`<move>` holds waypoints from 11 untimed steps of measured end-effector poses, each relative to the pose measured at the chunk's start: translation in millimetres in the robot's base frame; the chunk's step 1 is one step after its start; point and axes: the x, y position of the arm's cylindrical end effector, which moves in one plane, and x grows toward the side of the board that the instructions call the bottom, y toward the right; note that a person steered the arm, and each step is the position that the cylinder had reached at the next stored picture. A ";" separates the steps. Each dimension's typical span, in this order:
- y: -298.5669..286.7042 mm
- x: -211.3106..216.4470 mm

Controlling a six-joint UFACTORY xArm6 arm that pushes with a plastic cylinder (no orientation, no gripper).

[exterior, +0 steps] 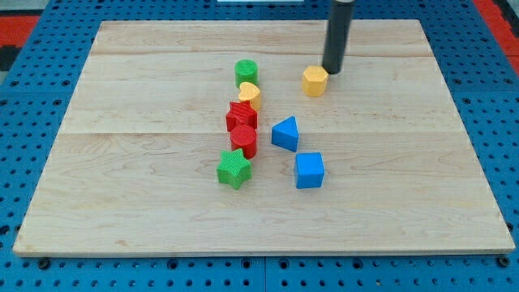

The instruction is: Adjust blue blocks vertically below yellow hexagon

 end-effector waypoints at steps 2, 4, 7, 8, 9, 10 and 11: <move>-32.5 16.8; -35.4 30.2; 3.4 184.4; -19.1 194.4; -37.9 197.1; -45.0 209.0; -59.8 213.9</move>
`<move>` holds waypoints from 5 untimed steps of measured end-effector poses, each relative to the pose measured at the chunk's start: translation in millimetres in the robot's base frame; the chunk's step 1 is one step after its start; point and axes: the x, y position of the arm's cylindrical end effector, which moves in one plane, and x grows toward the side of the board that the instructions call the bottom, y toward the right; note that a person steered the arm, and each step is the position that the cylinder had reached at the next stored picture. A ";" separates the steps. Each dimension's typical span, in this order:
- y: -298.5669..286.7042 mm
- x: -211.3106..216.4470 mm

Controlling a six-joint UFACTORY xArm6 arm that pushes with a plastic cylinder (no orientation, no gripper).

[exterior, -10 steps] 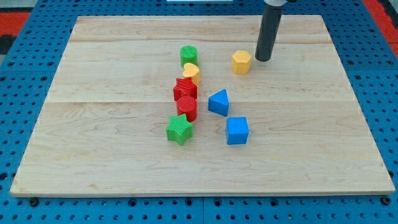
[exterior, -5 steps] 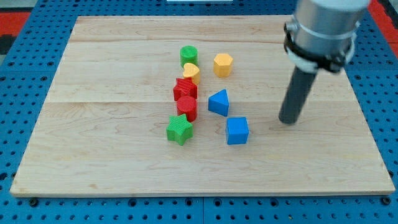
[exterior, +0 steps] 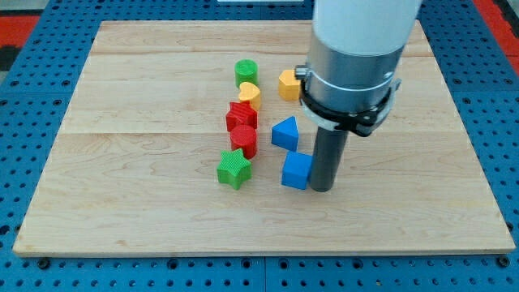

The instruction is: Adjust blue blocks vertically below yellow hexagon

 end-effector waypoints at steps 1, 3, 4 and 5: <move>-6.6 -0.7; 29.9 -23.1; 13.2 -56.7; -22.8 -67.7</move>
